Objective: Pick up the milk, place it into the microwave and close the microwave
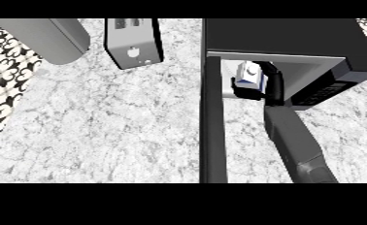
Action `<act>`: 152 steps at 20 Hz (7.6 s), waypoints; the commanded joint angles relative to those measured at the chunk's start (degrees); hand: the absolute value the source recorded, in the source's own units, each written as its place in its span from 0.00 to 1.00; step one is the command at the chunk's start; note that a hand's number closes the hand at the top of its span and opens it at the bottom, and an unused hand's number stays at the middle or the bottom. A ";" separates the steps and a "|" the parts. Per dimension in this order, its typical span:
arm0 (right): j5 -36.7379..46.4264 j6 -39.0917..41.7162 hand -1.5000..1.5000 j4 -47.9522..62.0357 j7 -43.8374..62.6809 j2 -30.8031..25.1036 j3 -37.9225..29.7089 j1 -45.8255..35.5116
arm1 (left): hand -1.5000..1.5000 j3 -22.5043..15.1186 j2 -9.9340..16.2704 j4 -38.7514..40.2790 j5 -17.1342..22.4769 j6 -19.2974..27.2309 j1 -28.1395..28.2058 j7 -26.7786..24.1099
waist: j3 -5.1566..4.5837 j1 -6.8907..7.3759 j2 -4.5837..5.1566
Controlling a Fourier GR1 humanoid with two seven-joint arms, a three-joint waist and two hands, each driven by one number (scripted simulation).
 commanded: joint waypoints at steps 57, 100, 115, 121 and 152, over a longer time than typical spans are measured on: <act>17.50 -19.28 0.00 23.80 3.52 -3.58 4.06 -16.26 | 0.00 1.70 1.43 6.32 -1.57 -2.85 -8.00 -0.18 | 0.29 5.67 2.44; 2.13 27.51 0.00 2.53 -27.30 -1.18 -4.16 22.36 | 0.00 -5.96 -2.19 5.58 -11.57 -0.74 -3.82 3.20 | -0.21 -3.68 -1.38; -5.88 36.87 0.00 -20.89 -21.23 -9.20 -5.33 44.49 | 1.00 -16.58 -3.01 12.30 -24.85 -0.72 -17.36 10.19 | -0.21 -4.07 -1.20; -9.99 39.92 0.00 -24.54 -21.98 -9.28 -6.92 51.01 | 1.00 -17.12 -5.80 18.55 -24.24 -0.78 -23.33 10.90 | -0.17 -3.39 -1.08; -19.34 52.38 0.00 -30.05 -19.15 -20.75 -4.93 50.05 | 1.00 -49.16 -12.45 51.92 -15.48 20.63 -61.86 20.12 | -0.32 -7.38 -0.44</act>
